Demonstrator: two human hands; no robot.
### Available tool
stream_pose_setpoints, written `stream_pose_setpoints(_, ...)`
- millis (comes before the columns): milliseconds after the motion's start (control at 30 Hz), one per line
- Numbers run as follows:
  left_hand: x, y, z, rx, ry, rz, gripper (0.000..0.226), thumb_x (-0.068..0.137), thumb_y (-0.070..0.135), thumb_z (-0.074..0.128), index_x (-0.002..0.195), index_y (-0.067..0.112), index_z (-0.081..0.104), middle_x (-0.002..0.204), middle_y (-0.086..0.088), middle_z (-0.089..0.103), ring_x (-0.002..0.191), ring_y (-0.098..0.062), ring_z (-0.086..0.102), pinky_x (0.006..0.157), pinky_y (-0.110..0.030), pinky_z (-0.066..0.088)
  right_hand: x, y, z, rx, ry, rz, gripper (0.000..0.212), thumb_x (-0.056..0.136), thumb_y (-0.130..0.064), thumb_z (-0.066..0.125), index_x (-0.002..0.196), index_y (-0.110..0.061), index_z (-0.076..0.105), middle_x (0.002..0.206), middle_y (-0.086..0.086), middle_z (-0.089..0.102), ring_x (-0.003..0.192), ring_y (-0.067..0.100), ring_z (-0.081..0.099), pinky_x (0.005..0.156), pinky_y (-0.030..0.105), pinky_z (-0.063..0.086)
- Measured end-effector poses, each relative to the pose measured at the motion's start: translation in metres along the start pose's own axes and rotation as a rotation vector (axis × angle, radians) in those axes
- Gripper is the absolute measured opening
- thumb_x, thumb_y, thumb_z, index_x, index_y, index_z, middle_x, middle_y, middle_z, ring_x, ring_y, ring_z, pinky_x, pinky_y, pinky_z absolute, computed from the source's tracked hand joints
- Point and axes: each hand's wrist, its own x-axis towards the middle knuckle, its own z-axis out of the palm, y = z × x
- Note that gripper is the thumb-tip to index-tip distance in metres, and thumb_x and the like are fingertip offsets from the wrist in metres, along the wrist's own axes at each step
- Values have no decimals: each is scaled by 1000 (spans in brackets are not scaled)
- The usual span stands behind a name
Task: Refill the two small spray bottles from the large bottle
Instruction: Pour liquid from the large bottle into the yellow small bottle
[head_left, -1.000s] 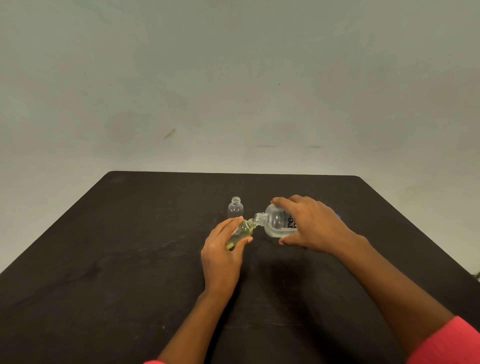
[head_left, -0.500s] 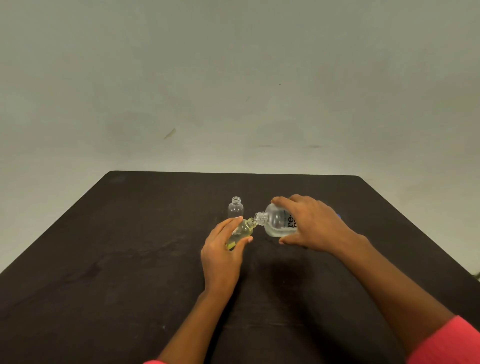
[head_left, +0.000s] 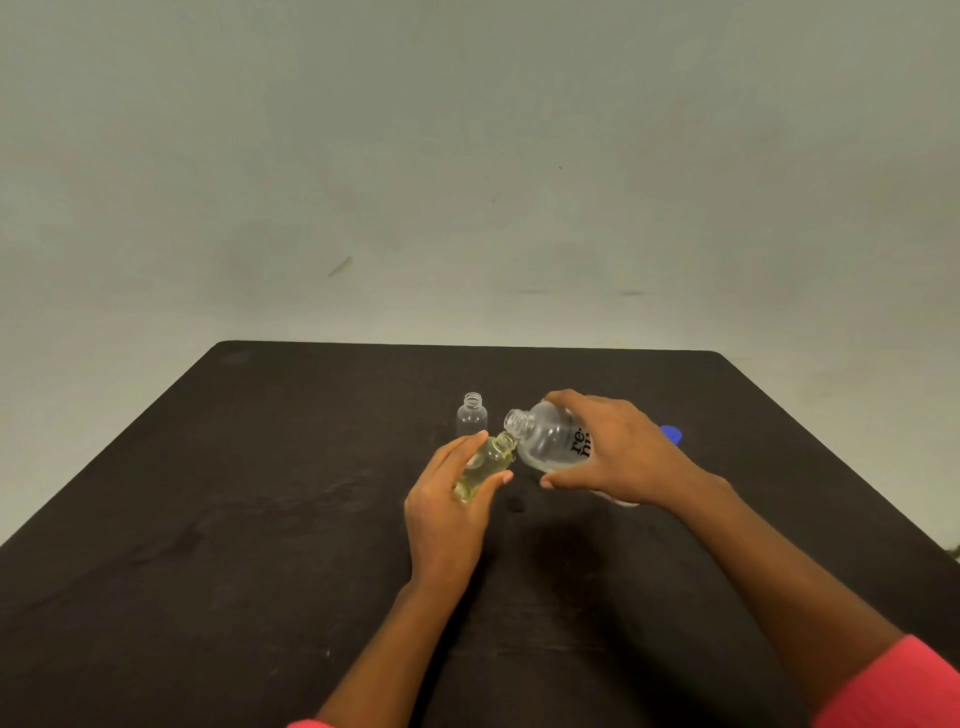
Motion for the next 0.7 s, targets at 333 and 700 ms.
stream_pose_setpoints(333, 0, 1, -2, -33, -6, -40, 46, 70, 21, 83, 113, 19, 68, 107, 12, 68, 98, 0, 64, 83, -19, 53, 0, 0, 4, 370, 122, 85, 73, 57, -51, 83, 121, -34, 51, 105, -12, 63, 97, 7, 58, 79, 19, 45)
stream_pose_setpoints(700, 0, 7, -3, -105, -23, -128, 55, 72, 17, 82, 123, 22, 59, 106, 18, 65, 102, 7, 61, 86, -5, 45, 0, -3, 6, 412, 101, 98, 71, 56, -52, 83, 118, -38, 51, 106, -14, 62, 99, 5, 57, 81, 20, 45)
